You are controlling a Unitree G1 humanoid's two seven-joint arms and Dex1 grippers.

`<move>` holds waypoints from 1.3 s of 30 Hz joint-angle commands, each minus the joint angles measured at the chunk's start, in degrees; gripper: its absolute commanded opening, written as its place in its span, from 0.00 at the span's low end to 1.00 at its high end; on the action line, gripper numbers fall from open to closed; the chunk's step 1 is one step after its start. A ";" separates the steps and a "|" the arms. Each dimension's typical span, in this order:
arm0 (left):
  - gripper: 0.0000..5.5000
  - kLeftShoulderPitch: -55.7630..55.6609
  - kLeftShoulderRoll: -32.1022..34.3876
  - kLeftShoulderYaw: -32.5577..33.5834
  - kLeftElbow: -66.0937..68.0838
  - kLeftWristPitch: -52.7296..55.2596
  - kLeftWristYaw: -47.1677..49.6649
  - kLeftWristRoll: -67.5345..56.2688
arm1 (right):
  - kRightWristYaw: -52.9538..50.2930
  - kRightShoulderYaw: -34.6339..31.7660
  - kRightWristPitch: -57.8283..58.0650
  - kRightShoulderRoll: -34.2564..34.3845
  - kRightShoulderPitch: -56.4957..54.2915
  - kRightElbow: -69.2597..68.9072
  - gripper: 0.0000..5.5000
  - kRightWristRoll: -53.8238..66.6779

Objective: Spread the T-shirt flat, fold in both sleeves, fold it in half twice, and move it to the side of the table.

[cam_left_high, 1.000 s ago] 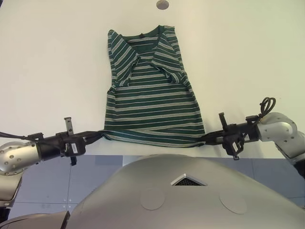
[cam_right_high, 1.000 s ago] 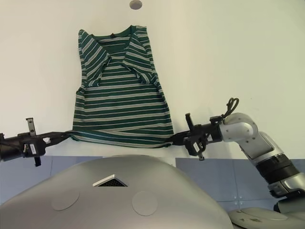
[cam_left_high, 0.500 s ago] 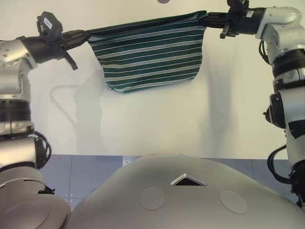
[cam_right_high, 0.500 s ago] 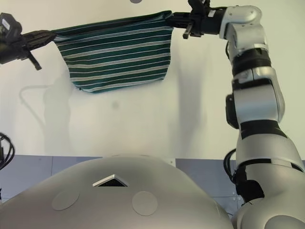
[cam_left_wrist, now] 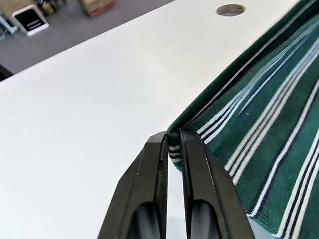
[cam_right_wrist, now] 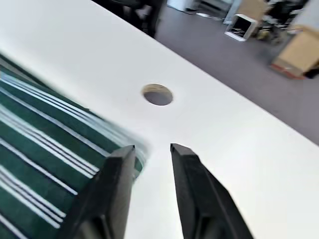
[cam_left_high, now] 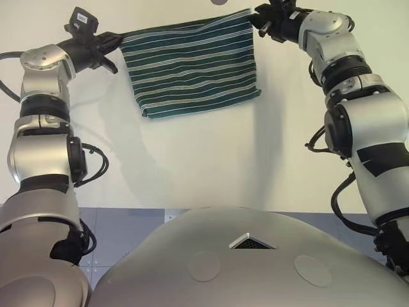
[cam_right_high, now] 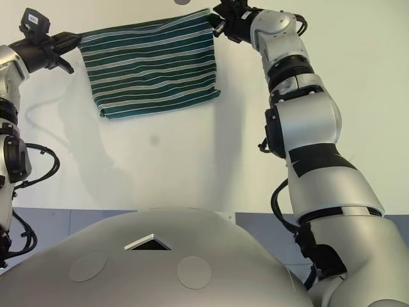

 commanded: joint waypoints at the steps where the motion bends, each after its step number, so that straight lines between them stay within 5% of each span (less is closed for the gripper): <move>1: 0.22 -0.90 -0.23 5.47 -1.53 3.03 4.76 -3.15 | 1.32 1.51 -2.01 2.02 3.85 -7.46 0.27 -2.74; 4: 0.32 5.63 0.19 8.64 -13.10 2.89 7.82 -4.70 | 6.80 3.00 5.49 3.56 14.20 -30.71 0.27 0.50; 9: 0.33 28.08 -4.60 12.72 -53.85 10.43 14.51 -10.09 | 7.01 13.20 21.50 5.65 33.23 -64.92 0.27 -1.45; 14: 0.33 37.01 -8.22 10.67 -72.20 17.84 20.64 -10.12 | 3.19 27.90 24.16 4.58 36.12 -65.59 0.27 -16.92; 18: 0.33 39.30 -8.15 10.28 -78.37 21.70 23.17 -8.95 | 9.93 33.09 25.97 1.54 34.87 -69.20 0.27 -21.05; 24: 0.33 42.56 -7.68 10.81 -83.74 23.20 24.69 -8.13 | 28.87 27.88 25.81 -19.24 39.72 -83.97 0.27 -14.34; 28: 0.33 43.54 -5.60 10.82 -87.06 23.10 23.31 -7.70 | 19.75 19.66 10.43 -28.68 36.13 -65.22 0.27 -17.60; 34: 0.33 45.44 -1.74 8.81 -87.87 20.64 20.96 -3.91 | 12.19 9.49 3.59 -19.59 31.76 -63.83 0.27 -8.16; 39: 0.33 47.15 1.62 1.13 -86.83 14.43 16.04 2.48 | 11.68 20.00 3.38 -9.86 38.29 -63.11 0.27 -12.70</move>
